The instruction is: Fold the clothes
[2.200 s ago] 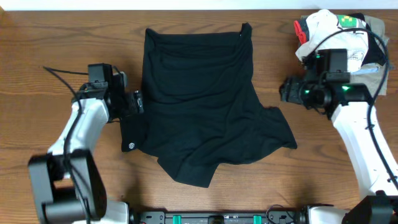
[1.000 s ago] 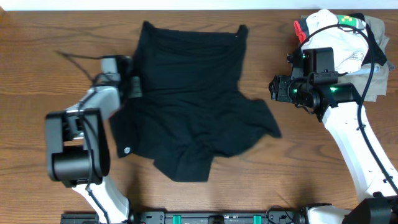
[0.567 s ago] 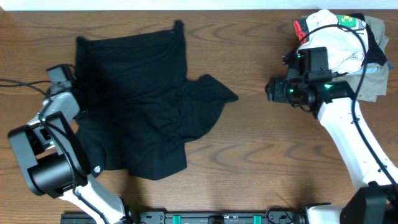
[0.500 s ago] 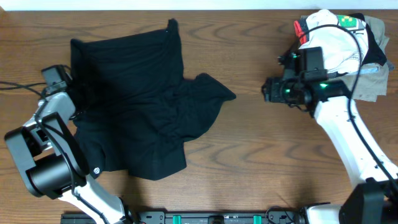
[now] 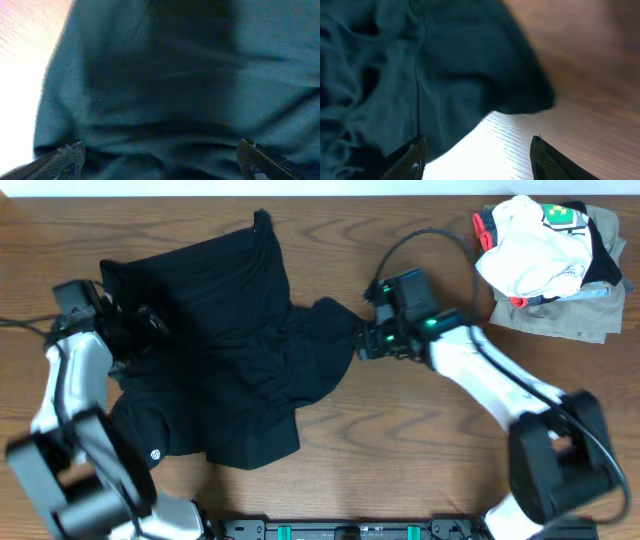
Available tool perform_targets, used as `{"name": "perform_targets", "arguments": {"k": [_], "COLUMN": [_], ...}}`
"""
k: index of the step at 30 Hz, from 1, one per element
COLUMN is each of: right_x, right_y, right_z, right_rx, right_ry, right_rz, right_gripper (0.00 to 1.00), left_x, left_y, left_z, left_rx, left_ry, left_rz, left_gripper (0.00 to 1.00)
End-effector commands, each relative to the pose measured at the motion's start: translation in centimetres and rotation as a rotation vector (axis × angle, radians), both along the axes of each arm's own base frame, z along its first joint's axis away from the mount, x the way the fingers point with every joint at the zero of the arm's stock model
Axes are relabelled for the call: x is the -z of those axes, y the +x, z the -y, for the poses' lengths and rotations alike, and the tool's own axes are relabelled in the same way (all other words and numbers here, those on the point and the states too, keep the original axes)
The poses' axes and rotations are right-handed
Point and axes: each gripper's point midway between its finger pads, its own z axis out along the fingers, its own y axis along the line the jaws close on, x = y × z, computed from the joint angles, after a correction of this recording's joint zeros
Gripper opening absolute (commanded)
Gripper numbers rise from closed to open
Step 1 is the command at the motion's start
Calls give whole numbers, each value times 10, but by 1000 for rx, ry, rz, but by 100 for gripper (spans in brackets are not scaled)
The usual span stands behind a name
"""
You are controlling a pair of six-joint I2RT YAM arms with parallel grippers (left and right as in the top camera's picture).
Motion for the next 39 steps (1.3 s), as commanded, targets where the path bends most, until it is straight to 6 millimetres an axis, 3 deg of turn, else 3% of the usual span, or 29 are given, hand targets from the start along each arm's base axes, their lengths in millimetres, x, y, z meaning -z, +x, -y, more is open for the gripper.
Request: {"name": "perform_targets", "arguments": {"k": [1,4,7,12,17,23,25,26,27,32,39], "right_x": [27,38,37,37,53,61,59,58,57,42,22], "right_y": [-5,-7,-2,8,12,26,33,38,43,81,164], "right_z": [-4,-1,-1,-7,-9,-5,-5,-2,1,25,94], "right_rx": [35,46,32,15,16,39,53,79,109,224,378], "right_ry": [-12,-24,-27,-12,-14,-29,-31,-36,-43,-63,-95], "right_rz": [-82,-110,-82,-34,-40,4,33,46,61,199,472], "right_gripper": [63,61,61,57,51,27,13,4,1,1,1], "left_x": [-48,-68,-78,-77,-75,-71,-71,-71,-71,-71,-68], "left_y": [-1,-8,-13,-15,-18,-23,-23,-23,-23,-23,-21], "left_z": [5,8,10,11,12,14,15,15,15,15,16], "left_rx": [8,24,23,24,47,67,66,66,67,66,74], "left_ry": [33,58,66,62,69,69,69,69,68,68,66], "left_rz": [104,137,153,145,128,104,103,103,103,104,100], "left_gripper": [98,98,98,98,98,98,98,98,98,98,98]}}
